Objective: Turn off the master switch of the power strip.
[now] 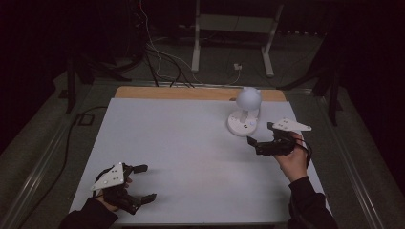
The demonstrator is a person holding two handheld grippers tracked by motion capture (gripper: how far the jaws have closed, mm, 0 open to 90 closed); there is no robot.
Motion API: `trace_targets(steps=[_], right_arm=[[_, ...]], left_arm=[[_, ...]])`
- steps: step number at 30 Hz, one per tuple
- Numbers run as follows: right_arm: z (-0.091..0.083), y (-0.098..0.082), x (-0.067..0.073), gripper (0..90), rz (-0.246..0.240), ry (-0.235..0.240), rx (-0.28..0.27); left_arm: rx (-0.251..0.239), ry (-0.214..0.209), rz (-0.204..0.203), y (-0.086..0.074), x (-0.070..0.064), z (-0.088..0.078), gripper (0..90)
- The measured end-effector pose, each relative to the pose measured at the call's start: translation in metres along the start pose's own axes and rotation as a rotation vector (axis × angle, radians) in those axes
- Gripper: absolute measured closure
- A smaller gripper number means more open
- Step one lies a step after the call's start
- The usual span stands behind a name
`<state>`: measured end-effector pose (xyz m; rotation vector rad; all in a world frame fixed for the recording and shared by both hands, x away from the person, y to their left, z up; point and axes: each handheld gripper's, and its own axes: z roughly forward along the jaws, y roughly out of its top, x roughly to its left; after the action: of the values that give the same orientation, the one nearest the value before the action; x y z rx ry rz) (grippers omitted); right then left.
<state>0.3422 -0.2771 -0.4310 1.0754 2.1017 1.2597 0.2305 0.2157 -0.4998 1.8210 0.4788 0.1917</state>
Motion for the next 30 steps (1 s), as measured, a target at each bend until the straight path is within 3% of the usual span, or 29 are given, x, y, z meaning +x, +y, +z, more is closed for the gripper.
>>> trace_targets(steps=[16,24,30], right_arm=[[0.019,0.002,-0.029,0.6,0.073,-0.093,-0.004],[0.034,0.001,-0.040,0.5,0.070,-0.159,0.004],[0.045,-0.001,-0.047,0.6,0.082,-0.178,0.020]], left_arm=[[0.000,-0.002,0.001,0.000,0.000,0.000,0.4],[0.000,-0.001,0.001,0.000,0.000,-0.001,0.4],[-0.003,-0.001,-0.002,0.000,0.001,-0.001,0.4]])
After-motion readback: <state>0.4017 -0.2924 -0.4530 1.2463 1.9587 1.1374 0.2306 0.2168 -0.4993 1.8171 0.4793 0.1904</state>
